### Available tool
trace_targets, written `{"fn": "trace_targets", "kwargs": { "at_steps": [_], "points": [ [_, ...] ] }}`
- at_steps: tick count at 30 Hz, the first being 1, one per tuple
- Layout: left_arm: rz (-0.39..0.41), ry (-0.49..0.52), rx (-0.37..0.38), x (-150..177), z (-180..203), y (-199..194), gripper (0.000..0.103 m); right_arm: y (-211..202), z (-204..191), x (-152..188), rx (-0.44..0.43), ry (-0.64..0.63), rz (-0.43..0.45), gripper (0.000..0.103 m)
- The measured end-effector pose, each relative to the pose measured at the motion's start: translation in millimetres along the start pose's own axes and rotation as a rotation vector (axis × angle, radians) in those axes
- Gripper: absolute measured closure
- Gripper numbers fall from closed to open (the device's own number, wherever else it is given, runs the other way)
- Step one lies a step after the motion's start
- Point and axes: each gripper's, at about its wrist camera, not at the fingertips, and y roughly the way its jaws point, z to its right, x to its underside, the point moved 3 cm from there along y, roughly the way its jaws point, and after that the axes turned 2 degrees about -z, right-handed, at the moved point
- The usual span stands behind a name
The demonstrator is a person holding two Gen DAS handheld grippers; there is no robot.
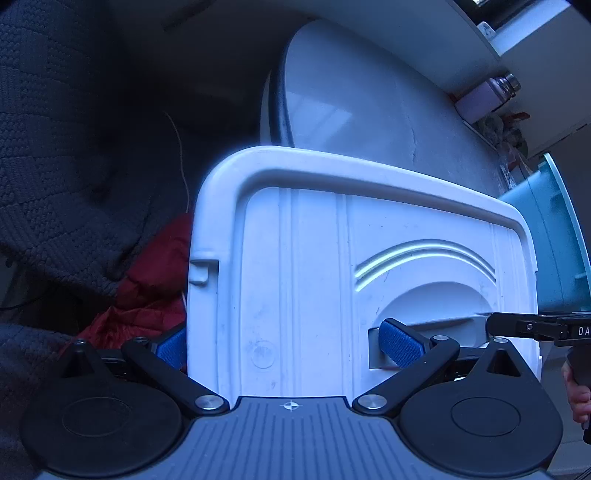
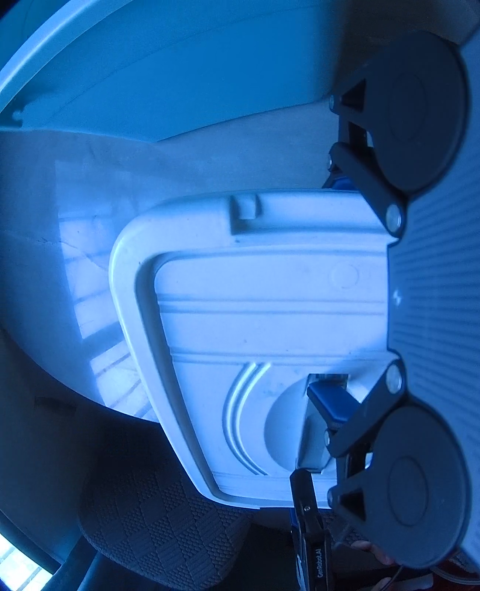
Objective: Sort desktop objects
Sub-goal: 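Carry the lid with both grippers up and over the blue tub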
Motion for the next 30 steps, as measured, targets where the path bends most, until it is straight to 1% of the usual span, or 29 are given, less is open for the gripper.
{"fn": "trace_targets", "kwargs": {
  "at_steps": [3,8,15,18,21,24,30],
  "points": [
    [-0.001,0.022,-0.016,13,9,-13,0.000,-7,3,18,-0.021,0.020,0.005,0.007],
    [0.020,0.056,-0.043,36,29,-31,0.000,-23,14,51,-0.050,0.035,0.026,0.007],
    [0.042,0.044,-0.072,78,58,-50,0.000,-45,37,88,-0.076,0.005,0.032,0.007],
    [0.056,0.046,-0.084,99,77,-54,0.000,-60,57,108,-0.093,-0.008,0.026,0.007],
    [0.072,0.023,-0.100,121,95,-54,0.000,-71,74,127,-0.104,-0.028,0.029,0.007],
    [0.094,0.017,-0.115,145,115,-56,0.000,-78,94,141,-0.123,-0.038,0.034,0.007],
    [0.125,-0.011,-0.133,200,153,-55,0.000,-104,134,179,-0.136,-0.073,0.032,0.007]
  ]
}}
